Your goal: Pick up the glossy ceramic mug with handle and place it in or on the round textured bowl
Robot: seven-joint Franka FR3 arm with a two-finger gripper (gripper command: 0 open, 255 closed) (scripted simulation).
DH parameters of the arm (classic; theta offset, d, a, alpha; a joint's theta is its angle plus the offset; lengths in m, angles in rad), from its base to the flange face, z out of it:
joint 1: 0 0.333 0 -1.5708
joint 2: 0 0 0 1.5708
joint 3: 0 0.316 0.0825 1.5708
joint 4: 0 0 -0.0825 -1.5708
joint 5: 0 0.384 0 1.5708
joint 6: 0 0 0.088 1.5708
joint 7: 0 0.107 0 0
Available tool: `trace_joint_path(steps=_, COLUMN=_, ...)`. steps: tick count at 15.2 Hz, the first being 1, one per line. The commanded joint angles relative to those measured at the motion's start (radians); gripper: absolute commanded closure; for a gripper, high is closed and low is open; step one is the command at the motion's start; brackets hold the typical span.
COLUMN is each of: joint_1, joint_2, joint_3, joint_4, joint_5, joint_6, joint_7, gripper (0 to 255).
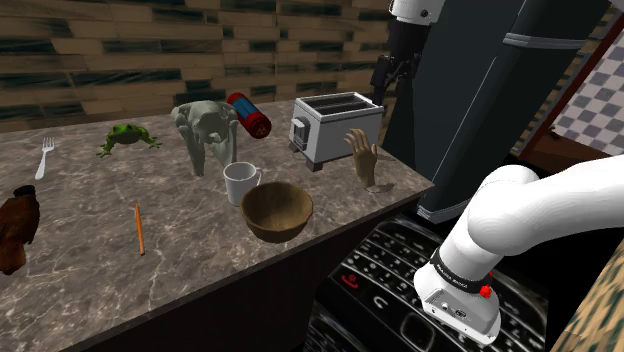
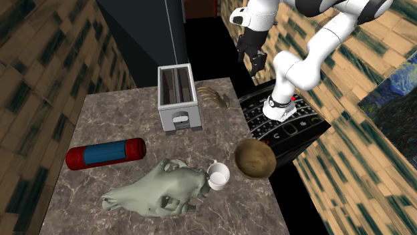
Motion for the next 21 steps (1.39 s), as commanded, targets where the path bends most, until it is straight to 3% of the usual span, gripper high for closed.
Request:
trace_joint_path(steps=1, joint_1=0.000, joint_2=0.000, joint_3=0.000, joint_4=0.000, joint_5=0.000, joint_6=0.000, joint_7=0.000, gripper=0)
trace_joint_path(steps=12, joint_1=0.042, joint_2=0.285, joint_3=0.166, joint_4=0.032, joint_5=0.068, joint_6=0.236, joint_7=0.189, gripper=0)
trace_joint_path(steps=21, joint_1=0.064, joint_2=0.591, joint_3=0.283, joint_4=0.174, joint_5=0.038, joint_6=0.381, joint_7=0.354, gripper=0)
